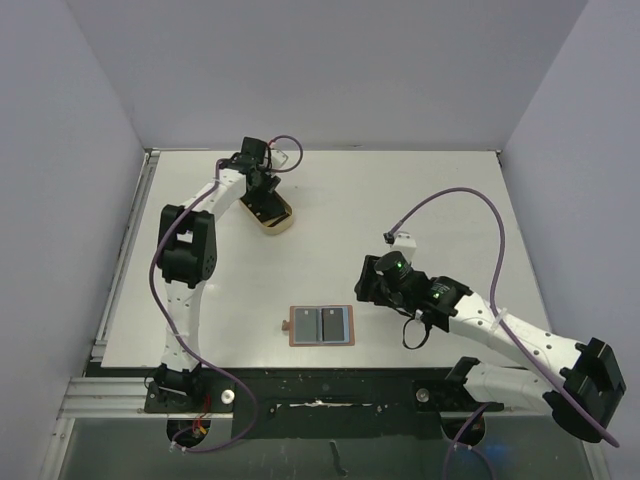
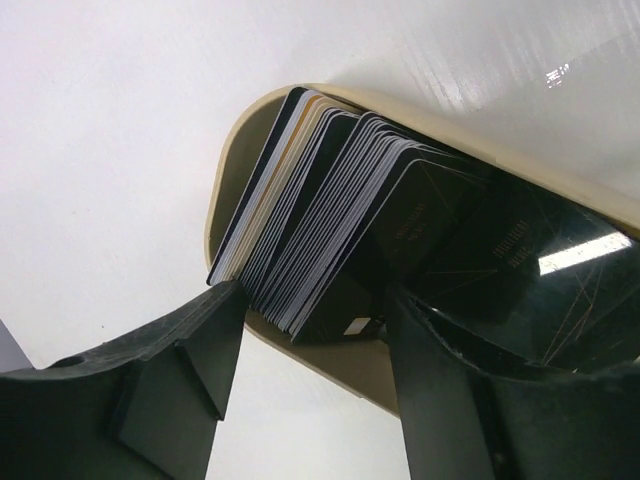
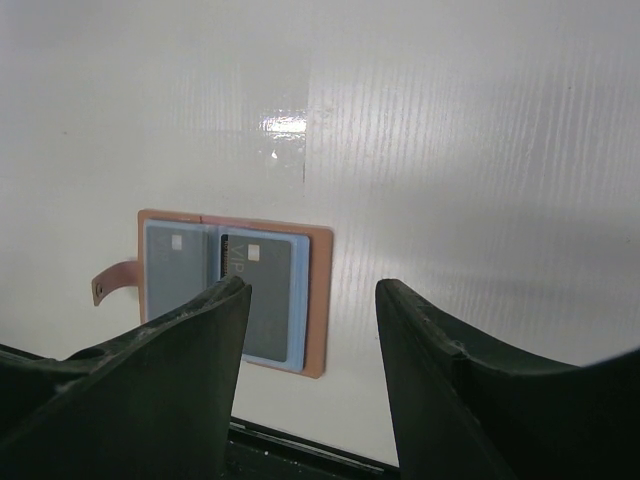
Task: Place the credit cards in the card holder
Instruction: Pick up the credit card from the storage box.
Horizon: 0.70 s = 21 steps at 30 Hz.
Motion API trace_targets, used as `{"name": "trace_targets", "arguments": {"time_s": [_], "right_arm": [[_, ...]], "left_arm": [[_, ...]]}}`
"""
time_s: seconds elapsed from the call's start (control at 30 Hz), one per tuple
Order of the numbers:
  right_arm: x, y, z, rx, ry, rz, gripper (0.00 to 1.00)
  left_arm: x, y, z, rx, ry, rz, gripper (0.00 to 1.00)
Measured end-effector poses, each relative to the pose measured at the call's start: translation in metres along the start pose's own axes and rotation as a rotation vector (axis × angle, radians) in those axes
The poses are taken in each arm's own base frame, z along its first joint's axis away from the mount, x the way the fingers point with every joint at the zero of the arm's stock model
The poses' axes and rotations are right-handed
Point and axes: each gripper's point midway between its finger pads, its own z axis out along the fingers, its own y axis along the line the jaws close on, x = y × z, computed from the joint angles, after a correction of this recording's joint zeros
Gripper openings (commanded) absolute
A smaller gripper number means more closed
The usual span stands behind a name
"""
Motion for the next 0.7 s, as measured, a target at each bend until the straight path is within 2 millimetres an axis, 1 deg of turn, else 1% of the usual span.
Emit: {"name": "trace_targets", "arguments": {"time_s": [0.13,0.3,0.57,0.7], "right_arm": [[0.001,0.0,0.002,0.009,0.005,-0.004,0.54],[0.003,-0.001,0.005,0.018,0.014,-0.008,0.54],[0.004,-0.002,0.007,0.022,0.019,-0.01,0.54],[0.003,-0.001,0.006,0.018,0.015,-0.009,0.54]], "left_arm": [[-0.002,0.004,0.001,-0.02,0.001,0.011,0.37],[-0.006,0.006,0.001,-0.038,-0.009,0.025,0.22],[-0.011,0.009,0.0,-0.064,-0.019,0.037,0.09],[-0.012,0.006,-0.001,-0.072,-0.016,0.044,0.03]]}}
